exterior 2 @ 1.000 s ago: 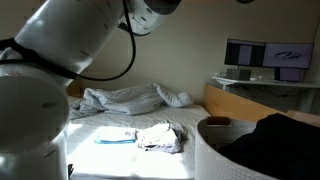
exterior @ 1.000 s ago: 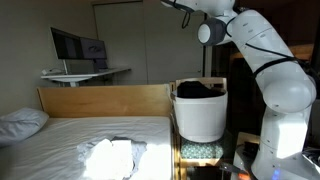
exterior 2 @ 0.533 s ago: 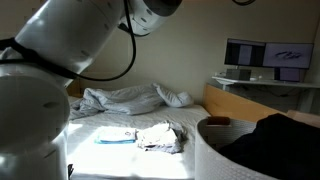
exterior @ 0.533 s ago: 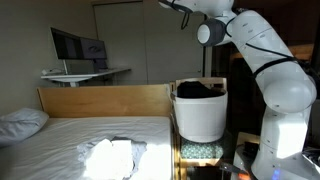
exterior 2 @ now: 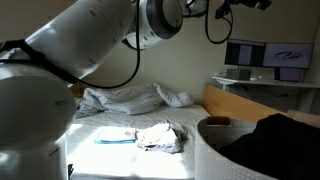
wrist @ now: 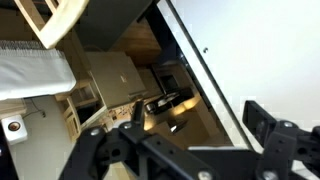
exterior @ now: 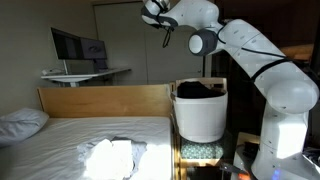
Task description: Put the things on the bed in the laundry hamper
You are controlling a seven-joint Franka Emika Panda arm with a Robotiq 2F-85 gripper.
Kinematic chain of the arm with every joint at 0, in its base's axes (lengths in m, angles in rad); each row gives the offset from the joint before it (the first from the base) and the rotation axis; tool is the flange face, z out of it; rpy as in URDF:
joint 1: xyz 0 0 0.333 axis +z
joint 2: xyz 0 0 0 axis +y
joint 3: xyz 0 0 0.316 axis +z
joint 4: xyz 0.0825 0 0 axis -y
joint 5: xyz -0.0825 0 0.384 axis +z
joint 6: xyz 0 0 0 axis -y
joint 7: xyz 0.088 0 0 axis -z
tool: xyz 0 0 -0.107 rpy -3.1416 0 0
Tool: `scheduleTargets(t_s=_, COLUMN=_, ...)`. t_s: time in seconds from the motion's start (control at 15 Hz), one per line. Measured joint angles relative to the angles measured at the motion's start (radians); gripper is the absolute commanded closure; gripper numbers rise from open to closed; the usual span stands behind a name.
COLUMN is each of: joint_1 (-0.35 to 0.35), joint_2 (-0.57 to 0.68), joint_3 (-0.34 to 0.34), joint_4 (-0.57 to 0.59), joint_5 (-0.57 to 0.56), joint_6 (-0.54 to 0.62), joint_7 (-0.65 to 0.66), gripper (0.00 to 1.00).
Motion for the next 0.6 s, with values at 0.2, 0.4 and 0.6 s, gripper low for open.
scheduleTargets(t_s=0.2, joint_1=0.033, joint_2=0.047, joint_3=0.009, joint_4=0.001, joint_5=0.098, joint_6=0.012, joint_7=-0.036, gripper=0.0)
scheduleTargets(t_s=0.4, joint_1=0.056, joint_2=0.069, joint_3=0.014, joint_4=0.001, joint_5=0.193, joint_6=0.021, joint_7=-0.109, gripper=0.0)
scheduleTargets(t_s=0.6, joint_1=0.062, joint_2=0.072, joint_3=0.014, joint_4=0.001, joint_5=0.222, joint_6=0.022, joint_7=-0.147, gripper=0.0)
